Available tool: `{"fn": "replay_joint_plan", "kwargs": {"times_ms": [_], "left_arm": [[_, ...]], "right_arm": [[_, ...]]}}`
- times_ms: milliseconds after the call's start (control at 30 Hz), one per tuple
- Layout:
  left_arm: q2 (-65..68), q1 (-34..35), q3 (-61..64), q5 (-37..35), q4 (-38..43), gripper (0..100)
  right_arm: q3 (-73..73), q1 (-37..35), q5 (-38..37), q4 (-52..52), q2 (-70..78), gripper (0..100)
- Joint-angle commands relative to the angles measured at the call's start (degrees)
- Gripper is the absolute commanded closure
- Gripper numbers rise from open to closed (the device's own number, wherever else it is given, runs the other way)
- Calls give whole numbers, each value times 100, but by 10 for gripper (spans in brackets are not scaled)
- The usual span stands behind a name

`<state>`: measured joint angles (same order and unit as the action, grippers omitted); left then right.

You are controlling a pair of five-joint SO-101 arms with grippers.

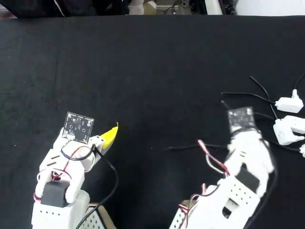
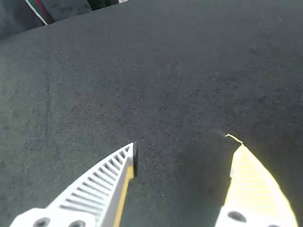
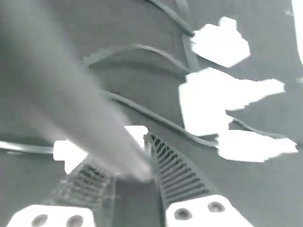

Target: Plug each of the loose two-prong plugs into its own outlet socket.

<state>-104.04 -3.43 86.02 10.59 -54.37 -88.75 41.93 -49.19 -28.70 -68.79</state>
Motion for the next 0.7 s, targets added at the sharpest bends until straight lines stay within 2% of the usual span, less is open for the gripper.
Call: {"fn": "replay_joint_plan", "kwargs": {"times_ms": [0,267,667], "left_arm": [[-18,-31,-48,26,-176,683],[-18,-13,-31,18,-211,683],[-18,-4,31,26,-211,683]], "right_arm": [[-198,598,-255,826,13,985],[-629,1116,-220,2048,13,985],[-778,1486,-211,2321,13,982]]}}
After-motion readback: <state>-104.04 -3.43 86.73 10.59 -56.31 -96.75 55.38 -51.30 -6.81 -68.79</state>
